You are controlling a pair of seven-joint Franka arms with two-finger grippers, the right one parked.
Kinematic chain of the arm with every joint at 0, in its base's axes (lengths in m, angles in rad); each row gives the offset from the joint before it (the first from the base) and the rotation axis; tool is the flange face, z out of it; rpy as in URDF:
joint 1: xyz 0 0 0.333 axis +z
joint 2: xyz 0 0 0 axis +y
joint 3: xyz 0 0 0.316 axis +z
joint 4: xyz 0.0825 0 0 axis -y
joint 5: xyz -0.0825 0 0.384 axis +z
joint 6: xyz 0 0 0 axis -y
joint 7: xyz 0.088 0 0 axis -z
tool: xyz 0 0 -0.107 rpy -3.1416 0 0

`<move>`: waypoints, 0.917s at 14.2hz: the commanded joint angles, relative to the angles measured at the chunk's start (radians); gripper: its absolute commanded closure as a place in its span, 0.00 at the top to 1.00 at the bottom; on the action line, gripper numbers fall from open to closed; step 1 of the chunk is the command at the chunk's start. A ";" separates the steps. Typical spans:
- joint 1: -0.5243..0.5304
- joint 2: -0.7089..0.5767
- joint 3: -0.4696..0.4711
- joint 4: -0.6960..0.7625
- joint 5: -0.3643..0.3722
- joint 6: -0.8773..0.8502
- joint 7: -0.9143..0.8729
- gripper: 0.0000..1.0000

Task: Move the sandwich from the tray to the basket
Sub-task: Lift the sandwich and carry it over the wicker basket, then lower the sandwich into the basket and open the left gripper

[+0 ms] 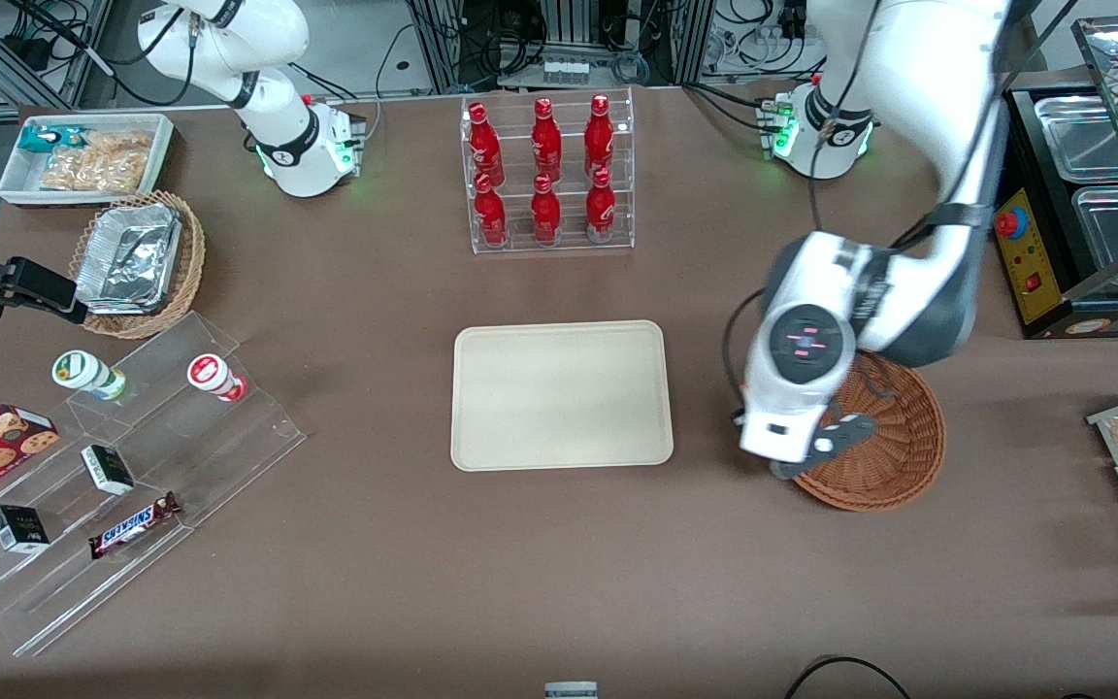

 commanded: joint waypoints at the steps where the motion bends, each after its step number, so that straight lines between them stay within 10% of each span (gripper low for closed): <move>1: 0.107 -0.115 -0.013 -0.154 -0.020 0.017 0.131 0.10; 13: 0.229 -0.070 -0.013 -0.452 -0.038 0.407 0.182 0.11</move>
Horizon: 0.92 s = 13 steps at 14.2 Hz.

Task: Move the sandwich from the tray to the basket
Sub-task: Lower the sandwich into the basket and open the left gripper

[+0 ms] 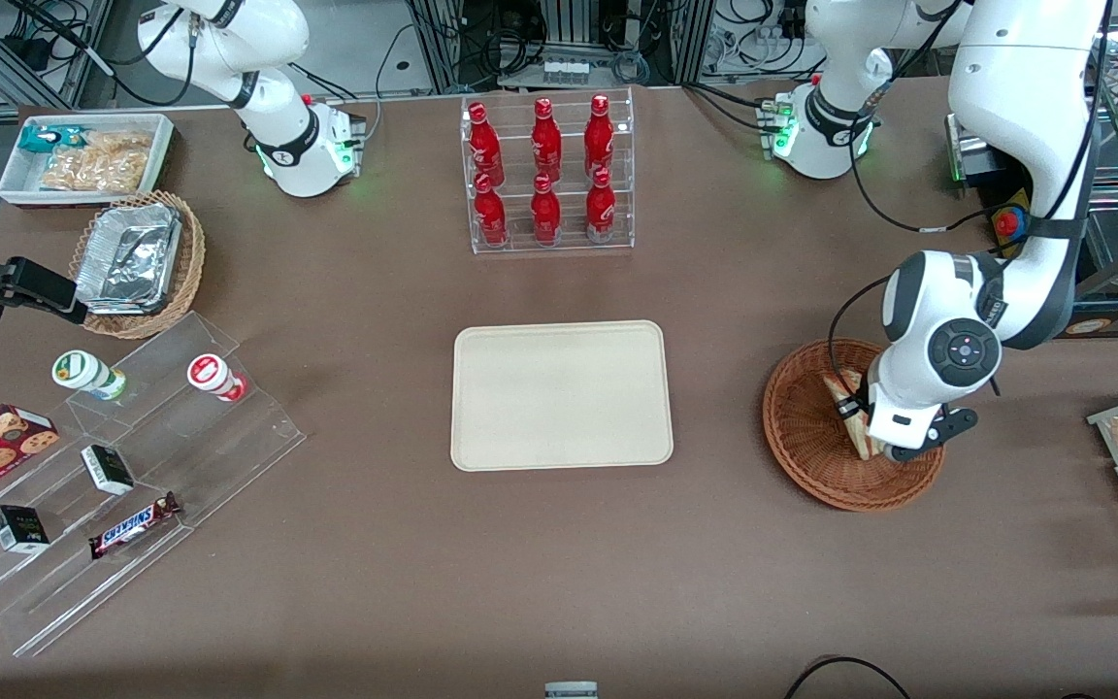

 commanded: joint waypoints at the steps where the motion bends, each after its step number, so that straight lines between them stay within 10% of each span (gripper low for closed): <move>1: 0.013 -0.004 -0.012 -0.028 -0.009 0.021 0.005 0.12; 10: 0.013 0.015 -0.012 0.003 -0.092 0.019 -0.067 0.12; 12: 0.014 0.021 -0.010 0.004 -0.090 0.018 -0.059 0.35; 13: 0.013 0.027 -0.010 0.008 -0.090 0.016 -0.053 0.72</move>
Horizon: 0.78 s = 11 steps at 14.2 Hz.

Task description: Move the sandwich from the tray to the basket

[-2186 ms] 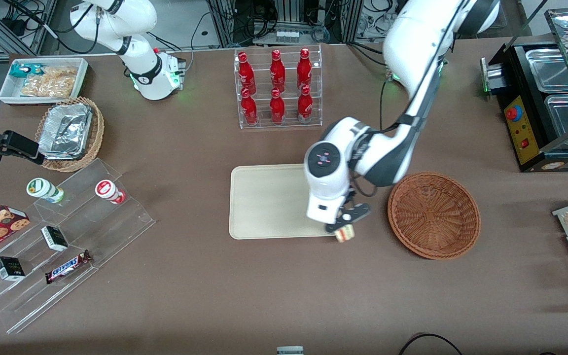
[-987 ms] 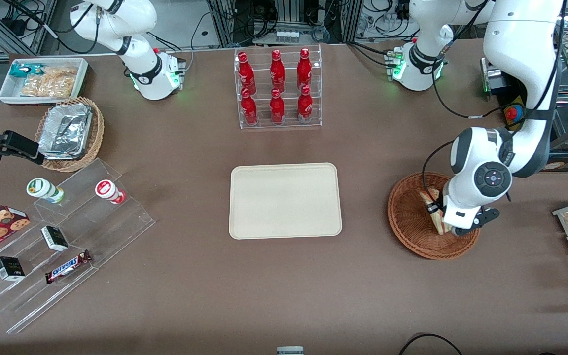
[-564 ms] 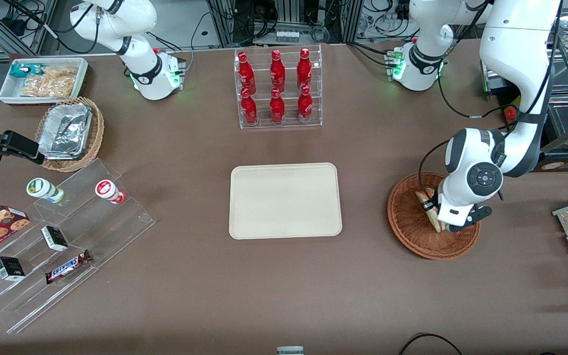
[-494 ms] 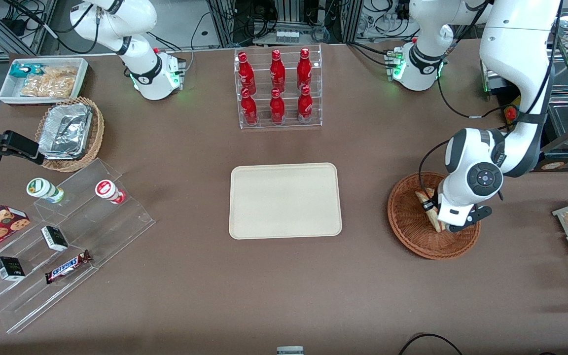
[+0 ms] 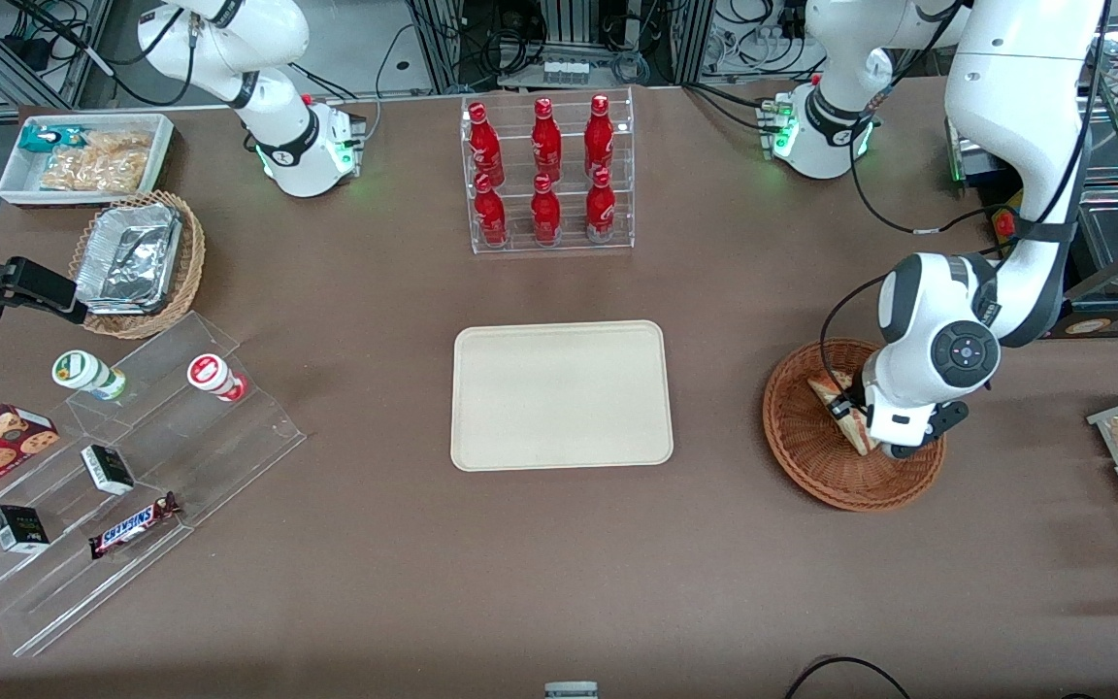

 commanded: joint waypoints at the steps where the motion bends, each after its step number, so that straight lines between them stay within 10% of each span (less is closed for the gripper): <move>1: 0.010 0.020 -0.010 0.017 -0.006 0.009 0.000 1.00; 11: 0.050 -0.039 -0.009 0.380 0.000 -0.399 0.000 1.00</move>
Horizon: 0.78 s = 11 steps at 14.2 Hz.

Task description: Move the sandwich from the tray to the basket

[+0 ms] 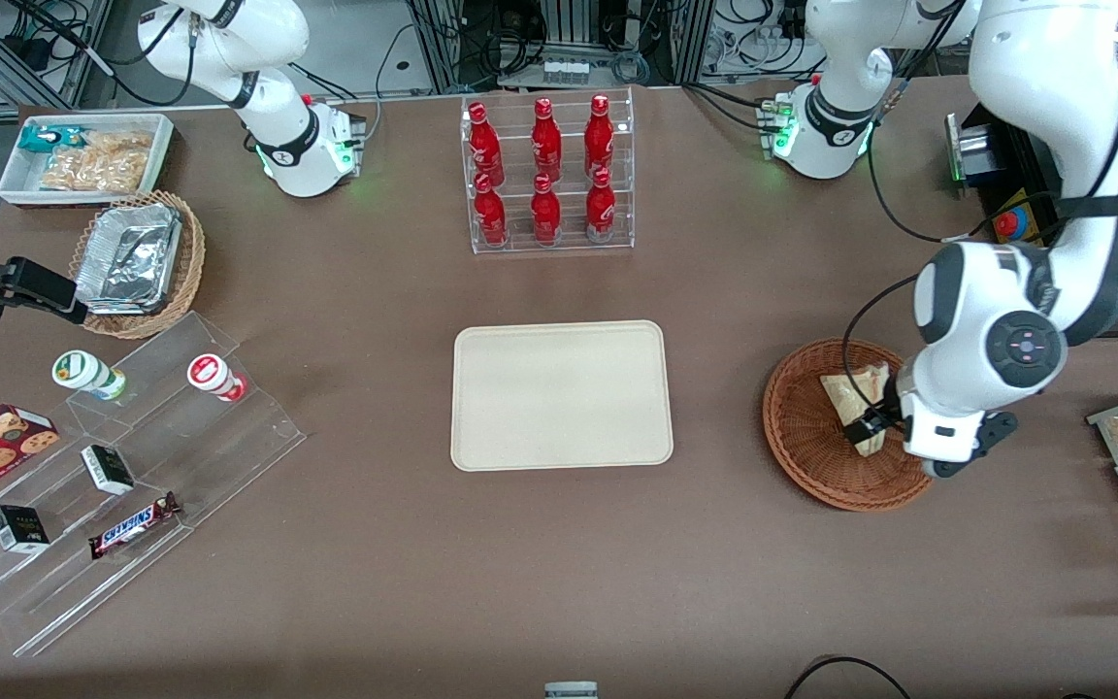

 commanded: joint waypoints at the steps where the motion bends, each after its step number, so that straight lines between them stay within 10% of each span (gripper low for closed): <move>1: 0.041 0.013 -0.010 0.185 0.000 -0.204 0.001 1.00; 7: 0.058 -0.067 -0.009 0.266 0.005 -0.262 0.026 1.00; 11: 0.121 -0.165 -0.012 0.266 -0.009 -0.465 0.402 1.00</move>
